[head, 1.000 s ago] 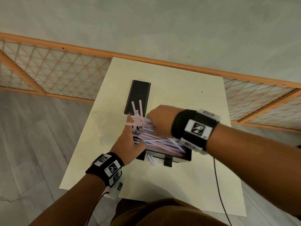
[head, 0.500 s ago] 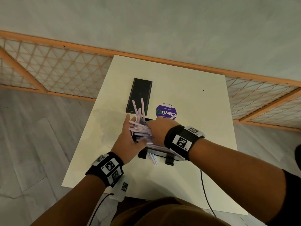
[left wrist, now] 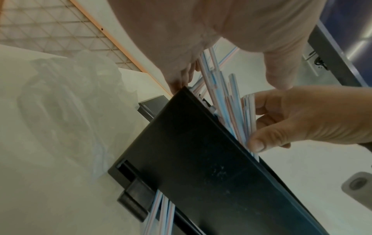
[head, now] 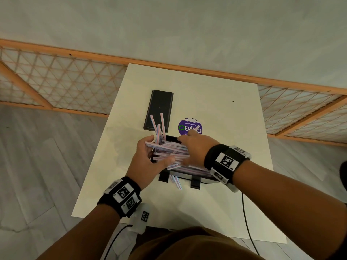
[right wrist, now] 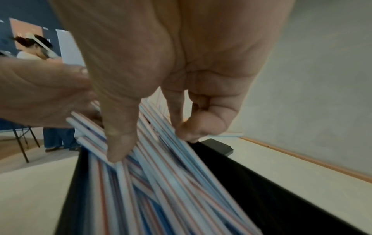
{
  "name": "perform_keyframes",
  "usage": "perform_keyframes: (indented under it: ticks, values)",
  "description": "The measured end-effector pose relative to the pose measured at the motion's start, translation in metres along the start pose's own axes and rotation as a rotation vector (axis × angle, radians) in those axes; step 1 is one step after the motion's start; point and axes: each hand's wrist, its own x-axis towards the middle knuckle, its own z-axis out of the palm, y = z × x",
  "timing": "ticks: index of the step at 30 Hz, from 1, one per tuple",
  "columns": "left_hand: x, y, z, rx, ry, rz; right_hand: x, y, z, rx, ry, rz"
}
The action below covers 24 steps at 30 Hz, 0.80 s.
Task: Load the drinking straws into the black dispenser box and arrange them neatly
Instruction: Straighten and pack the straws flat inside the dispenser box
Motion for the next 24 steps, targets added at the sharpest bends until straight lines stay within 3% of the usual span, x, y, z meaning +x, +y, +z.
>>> perform_keyframes:
  ticks: [10,15,20,24]
  values:
    - [-0.007,0.012,0.001,0.174,-0.028,0.050,0.004,-0.007,-0.002,-0.277,-0.083,0.021]
    - [-0.012,0.014,0.015,0.237,-0.100,0.115,0.004,-0.009,0.001,-0.130,-0.064,0.016]
    - [-0.003,0.004,0.027,0.353,-0.072,0.144,0.003,-0.012,0.005,0.082,-0.039,0.006]
    - [0.001,0.011,0.021,0.196,-0.125,0.164,0.005,-0.008,-0.003,0.235,0.007,-0.010]
